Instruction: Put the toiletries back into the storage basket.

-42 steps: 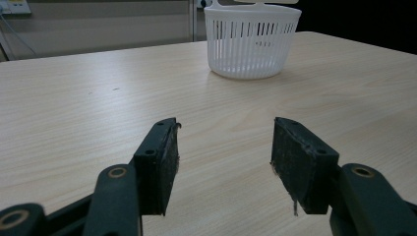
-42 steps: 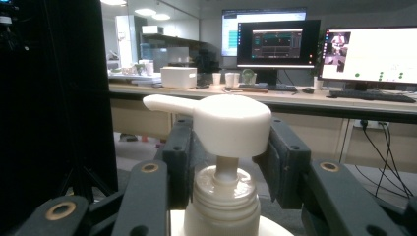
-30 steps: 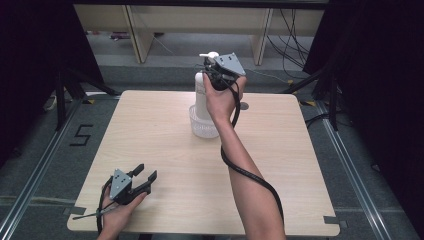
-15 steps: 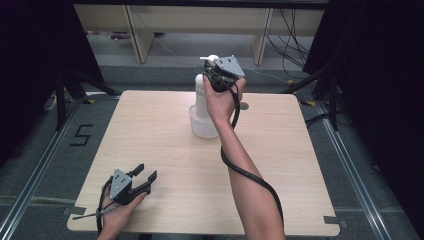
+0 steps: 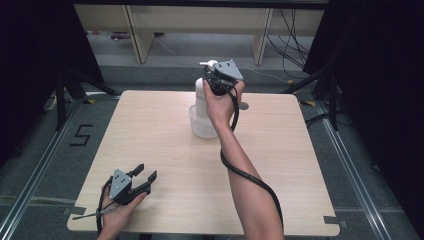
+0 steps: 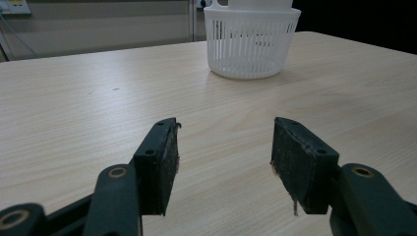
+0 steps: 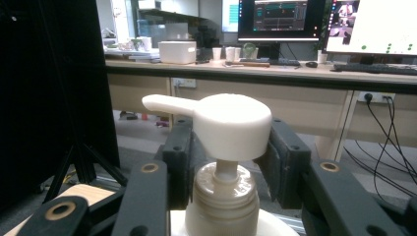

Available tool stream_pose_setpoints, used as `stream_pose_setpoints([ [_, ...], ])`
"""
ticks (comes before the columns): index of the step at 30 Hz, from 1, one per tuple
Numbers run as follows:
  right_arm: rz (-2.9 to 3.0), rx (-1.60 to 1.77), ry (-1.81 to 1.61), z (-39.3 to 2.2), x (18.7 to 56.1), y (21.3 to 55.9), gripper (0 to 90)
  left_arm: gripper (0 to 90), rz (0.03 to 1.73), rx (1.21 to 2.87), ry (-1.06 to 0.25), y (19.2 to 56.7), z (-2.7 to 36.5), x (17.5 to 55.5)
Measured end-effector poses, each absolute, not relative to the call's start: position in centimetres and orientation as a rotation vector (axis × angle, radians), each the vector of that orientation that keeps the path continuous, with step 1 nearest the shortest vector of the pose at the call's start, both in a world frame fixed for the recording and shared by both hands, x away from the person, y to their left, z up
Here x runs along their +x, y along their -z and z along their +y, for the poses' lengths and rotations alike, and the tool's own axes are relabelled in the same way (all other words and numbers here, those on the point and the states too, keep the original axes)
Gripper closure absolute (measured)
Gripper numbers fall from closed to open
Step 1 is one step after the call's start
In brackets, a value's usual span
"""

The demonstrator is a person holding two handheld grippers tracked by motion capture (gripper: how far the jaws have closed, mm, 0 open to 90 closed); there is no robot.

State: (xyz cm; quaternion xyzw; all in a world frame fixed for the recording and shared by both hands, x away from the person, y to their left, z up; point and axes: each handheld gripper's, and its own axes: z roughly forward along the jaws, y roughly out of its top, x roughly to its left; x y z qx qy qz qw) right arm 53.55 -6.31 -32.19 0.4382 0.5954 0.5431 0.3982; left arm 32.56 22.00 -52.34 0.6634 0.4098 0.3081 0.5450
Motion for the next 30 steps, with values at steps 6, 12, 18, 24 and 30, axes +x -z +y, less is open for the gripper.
stream_pose_setpoints([
  [6,1.512,1.125,-1.377,-6.2,53.5,32.7,60.1,43.0,0.972,1.574,-0.731,52.3,22.0,32.5],
  [12,1.527,1.129,-1.368,-6.1,53.5,33.2,60.1,43.0,0.972,1.575,-0.731,52.3,22.0,32.5],
  [18,1.534,1.127,-1.358,-6.1,53.6,33.7,60.1,43.0,0.973,1.574,-0.731,52.3,22.0,32.5],
  [24,1.546,1.143,-1.349,-6.0,53.6,34.2,60.1,43.0,0.98,1.581,-0.732,52.3,22.0,32.5],
  [30,1.56,1.157,-1.341,-6.0,53.7,34.8,60.1,42.9,0.988,1.585,-0.731,52.3,22.0,32.4],
])
